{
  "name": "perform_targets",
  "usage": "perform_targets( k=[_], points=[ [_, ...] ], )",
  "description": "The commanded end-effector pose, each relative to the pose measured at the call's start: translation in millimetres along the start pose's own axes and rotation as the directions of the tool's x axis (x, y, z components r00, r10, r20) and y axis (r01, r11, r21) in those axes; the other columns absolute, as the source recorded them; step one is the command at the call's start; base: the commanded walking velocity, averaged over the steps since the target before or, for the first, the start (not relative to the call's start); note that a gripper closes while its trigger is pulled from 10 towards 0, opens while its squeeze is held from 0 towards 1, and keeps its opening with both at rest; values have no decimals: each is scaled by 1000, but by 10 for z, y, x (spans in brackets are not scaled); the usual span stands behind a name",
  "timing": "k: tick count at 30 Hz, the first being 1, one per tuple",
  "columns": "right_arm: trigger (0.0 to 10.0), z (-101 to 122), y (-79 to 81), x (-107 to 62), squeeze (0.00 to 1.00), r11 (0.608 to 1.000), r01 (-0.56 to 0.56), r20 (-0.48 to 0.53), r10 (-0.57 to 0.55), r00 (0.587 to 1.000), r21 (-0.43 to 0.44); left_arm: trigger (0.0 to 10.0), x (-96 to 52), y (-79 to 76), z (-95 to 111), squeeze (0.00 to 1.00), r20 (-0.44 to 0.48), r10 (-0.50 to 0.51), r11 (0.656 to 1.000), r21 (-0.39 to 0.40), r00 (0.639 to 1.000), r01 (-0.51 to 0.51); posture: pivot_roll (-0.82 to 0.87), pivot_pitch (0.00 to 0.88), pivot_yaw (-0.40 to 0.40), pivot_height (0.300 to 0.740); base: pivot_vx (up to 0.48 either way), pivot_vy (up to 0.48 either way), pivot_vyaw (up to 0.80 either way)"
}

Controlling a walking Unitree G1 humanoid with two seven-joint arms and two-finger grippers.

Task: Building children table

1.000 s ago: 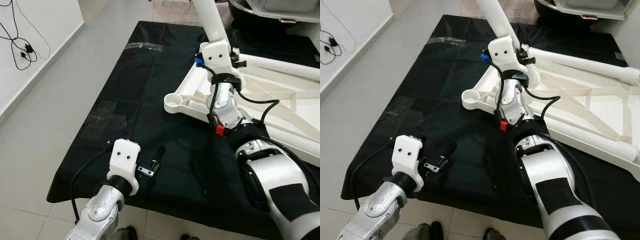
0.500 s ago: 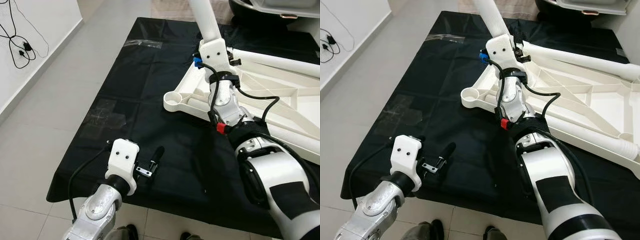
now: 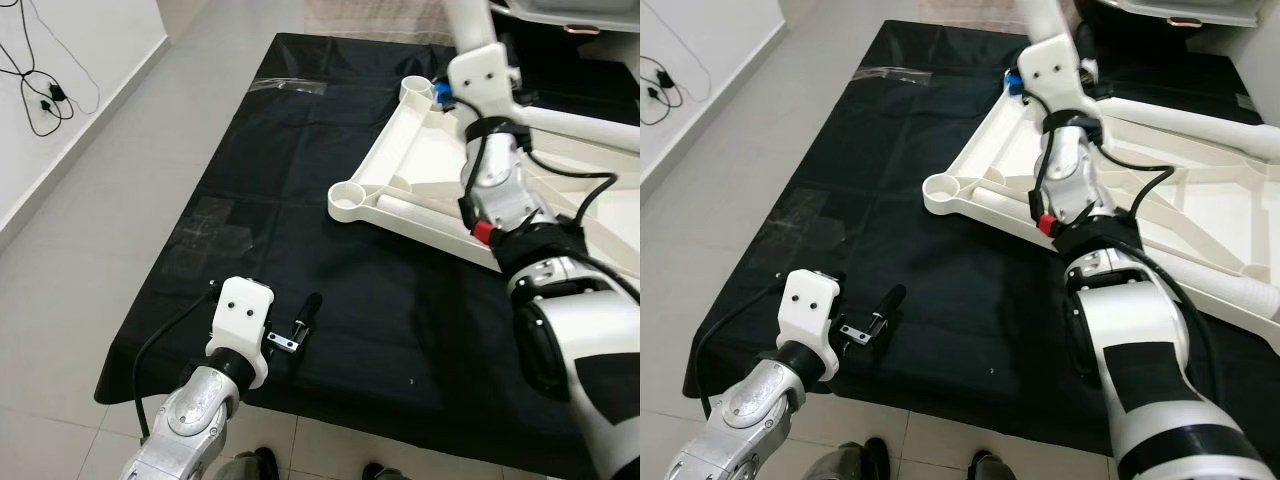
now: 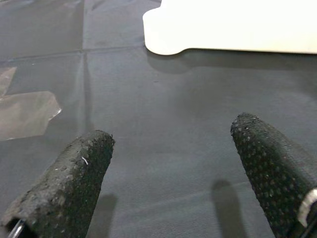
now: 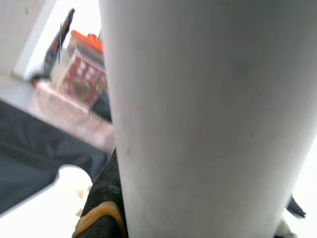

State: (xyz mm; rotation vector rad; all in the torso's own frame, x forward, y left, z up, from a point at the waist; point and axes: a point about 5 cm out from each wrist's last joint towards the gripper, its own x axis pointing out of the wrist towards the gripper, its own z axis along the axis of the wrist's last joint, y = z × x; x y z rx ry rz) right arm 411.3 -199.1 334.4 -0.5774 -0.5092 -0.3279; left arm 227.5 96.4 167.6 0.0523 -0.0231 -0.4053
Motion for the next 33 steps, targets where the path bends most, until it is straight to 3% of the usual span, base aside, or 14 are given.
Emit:
perform_targets(
  k=[1,6,8,19,28,33],
  points=[
    [10000,-4,12,15,0,999,-33,-37,34,999,28,10000,-9,1,-76,0,-33,-3,1000,4,999,3,116,238,8,740,0,0,0],
    [10000,-7,121,-14,0,967,-185,-68,199,978,174,10000,-6,15,-83,0,-35,-4,1000,11,999,5,119,234,8,740,0,0,0],
    [10000,7,107,-10,0,959,-194,-72,213,974,206,10000,-9,26,-91,0,-36,-3,1000,13,999,4,112,227,10,740,0,0,0],
    [10000,-57,121,-34,0,949,-234,-132,265,955,212,10000,-4,33,-118,0,-41,-8,1000,23,999,9,111,208,9,740,0,0,0],
    [10000,-189,150,-135,0,908,-351,-205,398,894,230,10000,-23,32,-153,0,-49,-10,1000,23,999,11,109,199,11,740,0,0,0],
    [10000,-226,275,-231,0,868,-407,-189,466,864,284,10000,-16,25,-154,0,-47,-19,999,27,999,20,106,197,13,740,0,0,0]
  ],
)
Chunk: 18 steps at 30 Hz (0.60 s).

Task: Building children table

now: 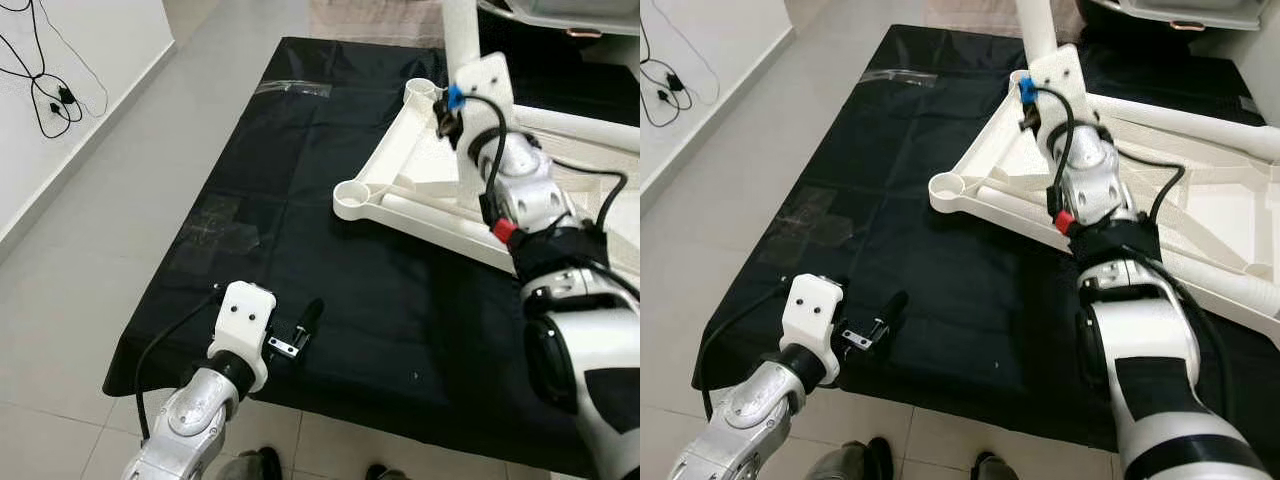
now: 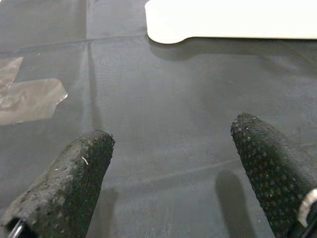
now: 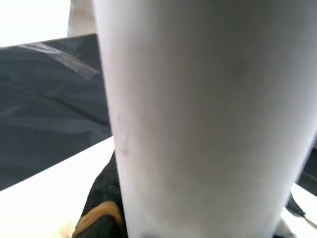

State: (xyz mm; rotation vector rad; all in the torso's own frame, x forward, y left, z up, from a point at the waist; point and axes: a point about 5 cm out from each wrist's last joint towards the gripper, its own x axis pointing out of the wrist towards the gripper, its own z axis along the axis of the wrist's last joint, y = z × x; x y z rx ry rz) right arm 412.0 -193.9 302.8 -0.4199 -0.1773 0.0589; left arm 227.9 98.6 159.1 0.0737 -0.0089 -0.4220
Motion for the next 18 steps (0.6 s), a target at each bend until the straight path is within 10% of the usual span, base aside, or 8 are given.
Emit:
perform_targets(
  k=[1,7,11,14,18],
  points=[
    [10000,-72,158,-16,0,995,-65,-3,66,998,75,10000,-6,7,-63,0,-27,-3,1000,10,1000,3,108,196,12,740,0,0,0],
    [10000,-172,355,-58,0,961,-167,-6,173,985,220,10000,1,9,-55,0,-25,-2,1000,13,1000,2,114,201,10,740,0,0,0],
    [10000,-378,680,-311,0,801,-481,-70,536,841,355,10000,8,38,-49,0,-22,3,1000,17,1000,-3,102,213,8,740,0,0,0],
    [10000,-426,758,-401,0,750,-548,-82,614,785,369,10000,15,51,-48,0,-21,5,1000,18,1000,-5,102,215,10,740,0,0,0],
    [10000,-458,951,-670,0,589,-674,-36,764,644,446,10000,54,75,-19,0,-9,8,1000,26,1000,-8,98,218,10,740,0,0,0]
  ],
)
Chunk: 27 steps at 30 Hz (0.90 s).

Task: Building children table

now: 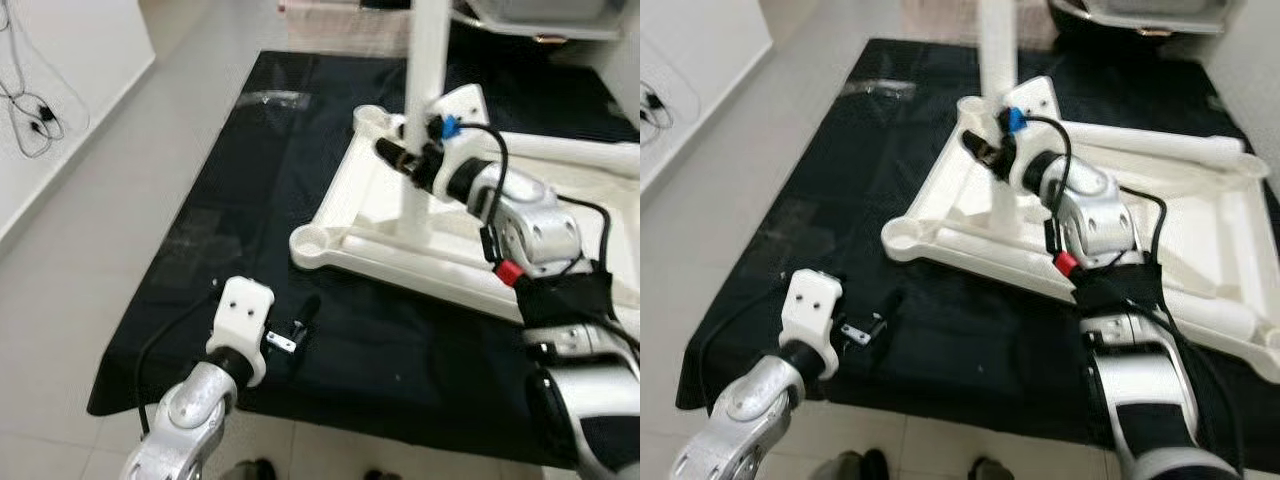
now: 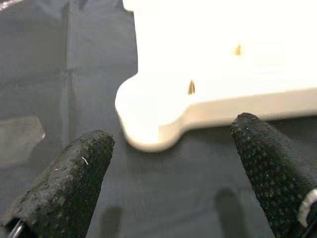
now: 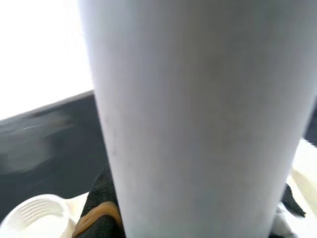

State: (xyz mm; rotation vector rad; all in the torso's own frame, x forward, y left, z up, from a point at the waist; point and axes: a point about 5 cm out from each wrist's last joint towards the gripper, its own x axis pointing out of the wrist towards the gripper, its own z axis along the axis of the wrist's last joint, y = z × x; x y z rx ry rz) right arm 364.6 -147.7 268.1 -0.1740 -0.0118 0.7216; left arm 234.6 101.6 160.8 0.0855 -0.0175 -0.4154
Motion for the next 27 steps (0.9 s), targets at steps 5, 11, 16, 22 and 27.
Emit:
perform_targets(
  k=[5,11,16,22,27],
  points=[
    [10000,-562,363,22,0,964,-149,-182,190,965,218,10000,17,22,-25,0,-10,0,1000,16,1000,0,98,219,13,740,0,0,0],
    [10000,-460,563,-89,0,936,-285,-128,315,940,208,10000,11,11,-33,0,-13,-4,1000,12,1000,4,97,221,11,740,0,0,0],
    [10000,-52,178,77,0,986,2,89,-17,996,165,10000,-21,-91,-35,0,-10,-34,999,-6,999,34,105,217,10,740,0,0,0],
    [10000,412,86,-2,0,985,-62,302,11,953,159,10000,-83,-151,-45,0,-14,-46,999,-27,999,46,107,216,7,740,0,0,0],
    [10000,518,237,-89,0,955,-256,355,190,915,150,10000,-102,-164,-58,0,-18,-44,999,-32,999,43,107,209,7,740,0,0,0]
  ],
)
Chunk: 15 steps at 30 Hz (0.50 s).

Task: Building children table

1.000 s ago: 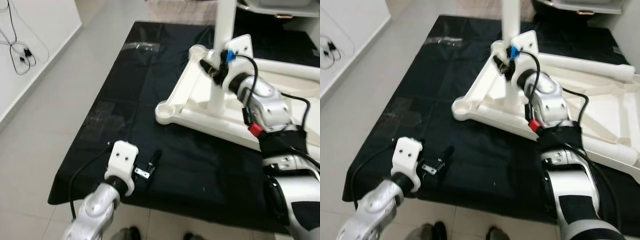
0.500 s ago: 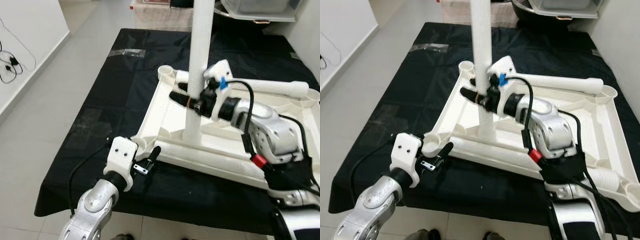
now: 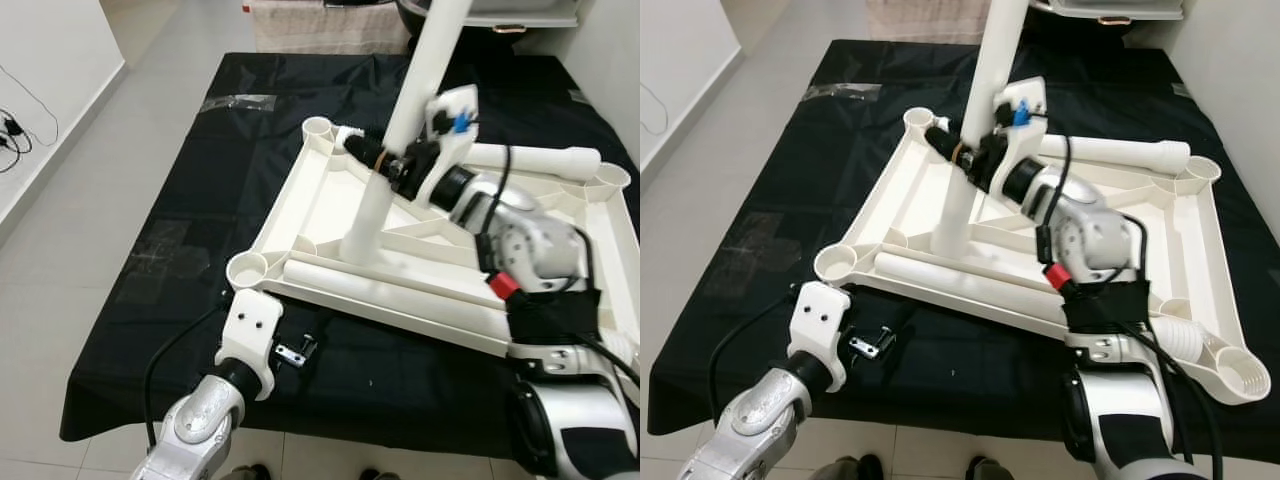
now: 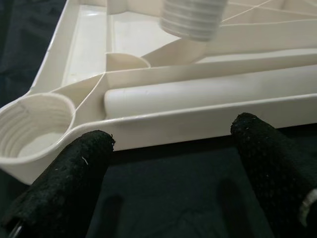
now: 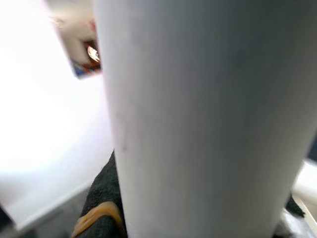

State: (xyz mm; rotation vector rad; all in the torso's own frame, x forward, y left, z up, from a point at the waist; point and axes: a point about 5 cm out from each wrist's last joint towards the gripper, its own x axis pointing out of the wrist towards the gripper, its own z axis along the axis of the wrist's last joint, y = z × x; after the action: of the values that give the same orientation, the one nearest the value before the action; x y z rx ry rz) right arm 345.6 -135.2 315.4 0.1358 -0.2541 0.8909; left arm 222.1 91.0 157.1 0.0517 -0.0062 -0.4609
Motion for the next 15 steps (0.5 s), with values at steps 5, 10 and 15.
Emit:
perform_targets(
  k=[5,10,15],
  points=[
    [10000,-120,330,-77,0,952,-307,-68,306,949,8,10000,-55,-28,-29,0,-15,6,1000,-1,1000,-6,112,203,4,740,0,0,0],
    [10000,-168,242,96,0,982,-187,0,187,982,23,10000,-99,-3,-14,0,-2,36,999,-6,999,-36,110,192,5,740,0,0,0],
    [10000,-108,156,324,0,999,-17,93,13,996,42,10000,-174,-18,16,0,10,52,998,-23,999,-52,112,182,4,740,0,0,0]
  ],
)
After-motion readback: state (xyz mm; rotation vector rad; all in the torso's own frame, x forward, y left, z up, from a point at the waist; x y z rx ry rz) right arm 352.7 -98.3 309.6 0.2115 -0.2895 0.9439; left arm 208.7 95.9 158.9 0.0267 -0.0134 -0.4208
